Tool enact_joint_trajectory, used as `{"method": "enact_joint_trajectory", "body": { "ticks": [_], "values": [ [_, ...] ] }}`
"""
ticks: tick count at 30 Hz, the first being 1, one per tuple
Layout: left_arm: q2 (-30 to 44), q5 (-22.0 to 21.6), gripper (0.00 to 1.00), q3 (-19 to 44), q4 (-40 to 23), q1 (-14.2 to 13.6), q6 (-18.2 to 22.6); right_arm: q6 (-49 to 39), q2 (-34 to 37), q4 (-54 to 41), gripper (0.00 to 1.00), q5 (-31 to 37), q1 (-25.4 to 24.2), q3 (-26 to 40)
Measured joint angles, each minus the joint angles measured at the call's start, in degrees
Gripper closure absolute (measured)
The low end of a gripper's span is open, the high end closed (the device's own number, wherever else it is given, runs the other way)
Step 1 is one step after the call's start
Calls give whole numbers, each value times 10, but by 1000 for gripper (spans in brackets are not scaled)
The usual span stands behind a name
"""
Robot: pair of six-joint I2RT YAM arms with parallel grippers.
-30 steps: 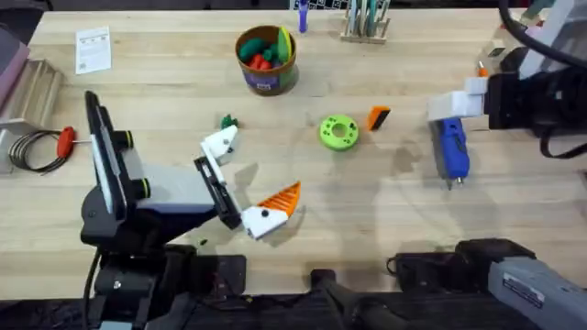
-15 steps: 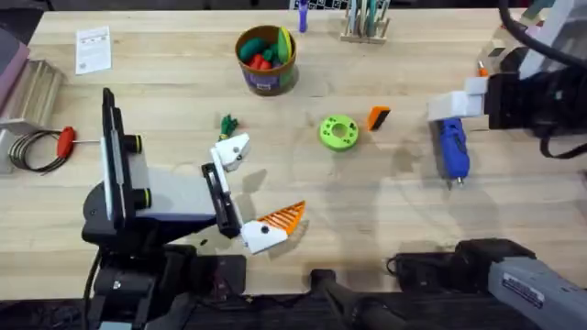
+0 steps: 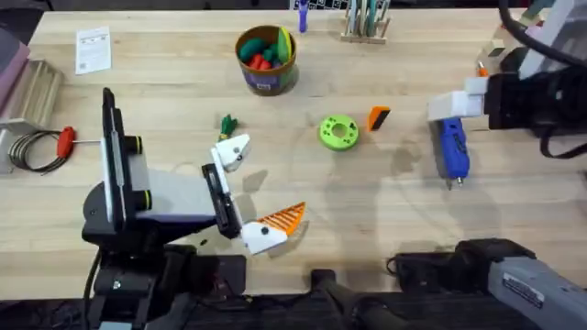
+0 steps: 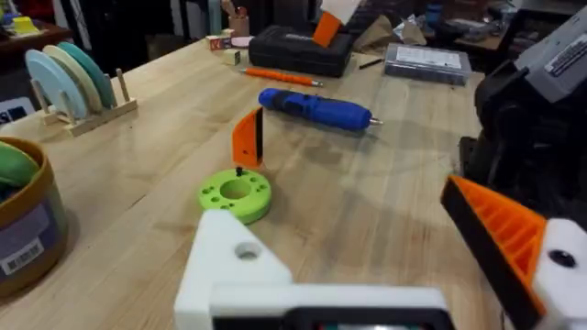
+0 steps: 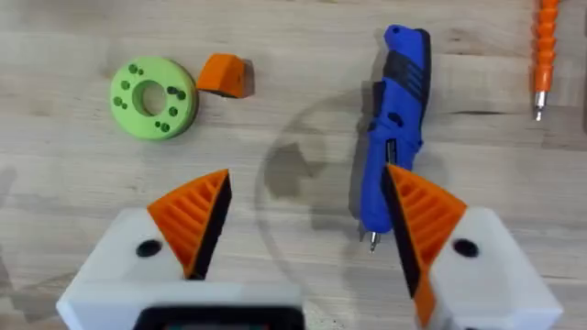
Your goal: Pick up the gripper from the table and insert it into the empty holder that is missing its gripper. Then pick up a screw, insert it into the mounting hole, and use the screwdriver to tighten it. Finally, clean up the table by picking up the vegetable and placing it into the bucket.
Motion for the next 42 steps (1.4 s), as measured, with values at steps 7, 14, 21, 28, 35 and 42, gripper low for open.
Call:
{"method": "enact_joint_trajectory", "body": {
  "ticks": [7, 14, 21, 28, 35, 42],
  "values": [
    [0, 0, 15, 0, 0, 0, 0, 0, 0, 0, 10, 0, 0, 0],
    [0, 0, 16, 0, 0, 0, 0, 0, 0, 0, 10, 0, 0, 0],
    [0, 0, 15, 0, 0, 0, 0, 0, 0, 0, 10, 0, 0, 0],
    [0, 0, 15, 0, 0, 0, 0, 0, 0, 0, 10, 0, 0, 0],
    [0, 0, 15, 0, 0, 0, 0, 0, 0, 0, 10, 0, 0, 0],
    [0, 0, 15, 0, 0, 0, 0, 10, 0, 0, 10, 0, 0, 0]
  ]
}}
